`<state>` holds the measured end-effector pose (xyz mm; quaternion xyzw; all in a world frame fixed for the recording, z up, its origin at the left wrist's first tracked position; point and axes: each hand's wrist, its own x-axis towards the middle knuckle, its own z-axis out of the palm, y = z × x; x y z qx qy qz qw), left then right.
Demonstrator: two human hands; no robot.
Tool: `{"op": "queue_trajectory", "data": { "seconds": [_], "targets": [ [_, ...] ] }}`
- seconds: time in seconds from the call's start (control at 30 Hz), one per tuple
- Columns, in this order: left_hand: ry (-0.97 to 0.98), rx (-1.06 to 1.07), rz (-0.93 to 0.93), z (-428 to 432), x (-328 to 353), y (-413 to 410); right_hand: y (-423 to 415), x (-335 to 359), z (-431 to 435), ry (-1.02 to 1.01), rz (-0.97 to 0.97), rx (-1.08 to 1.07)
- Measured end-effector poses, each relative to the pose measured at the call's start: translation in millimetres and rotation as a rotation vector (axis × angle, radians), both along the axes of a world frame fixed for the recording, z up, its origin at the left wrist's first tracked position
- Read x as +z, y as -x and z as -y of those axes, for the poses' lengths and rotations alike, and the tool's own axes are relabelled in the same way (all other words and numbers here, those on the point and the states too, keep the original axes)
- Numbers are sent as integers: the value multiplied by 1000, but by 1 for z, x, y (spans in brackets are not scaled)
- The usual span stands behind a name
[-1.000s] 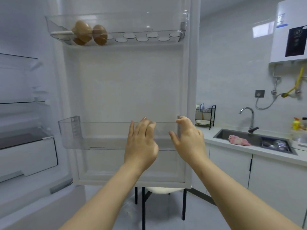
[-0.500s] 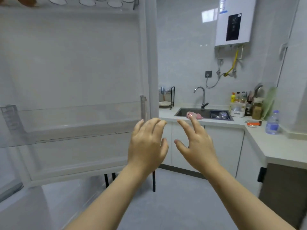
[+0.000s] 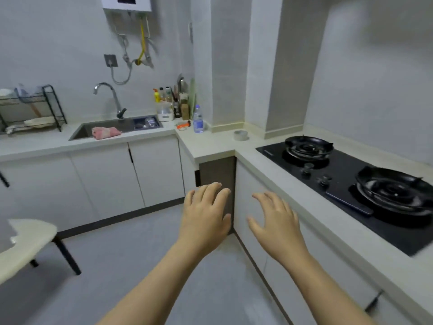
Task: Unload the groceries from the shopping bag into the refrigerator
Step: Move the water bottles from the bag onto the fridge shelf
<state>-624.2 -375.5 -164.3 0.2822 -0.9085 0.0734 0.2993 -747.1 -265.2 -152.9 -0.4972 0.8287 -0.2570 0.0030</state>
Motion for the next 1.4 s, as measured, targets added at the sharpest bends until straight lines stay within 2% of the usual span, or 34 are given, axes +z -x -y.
{"op": "queue_trajectory", "data": {
  "seconds": [0.1, 0.37, 0.73, 1.1, 1.27, 1.4],
  "targets": [
    [-81, -107, 27, -22, -11, 59, 47, -16, -36, -22, 16, -131],
    [-129, -376, 43, -84, -32, 208, 155, -45, -120, -58, 56, -412],
    [-179, -848, 1, -174, -47, 371, 252, -54, -222, -39, 93, -796],
    [-209, -1219, 101, -214, -49, 499, 318, -57, -250, 28, 52, -1183],
    [-224, -1308, 147, -219, -49, 538, 337, -55, -242, 82, 28, -1267],
    [-235, -1363, 271, -227, -41, 553, 348, -53, -245, 81, -4, -1304]
  ]
}}
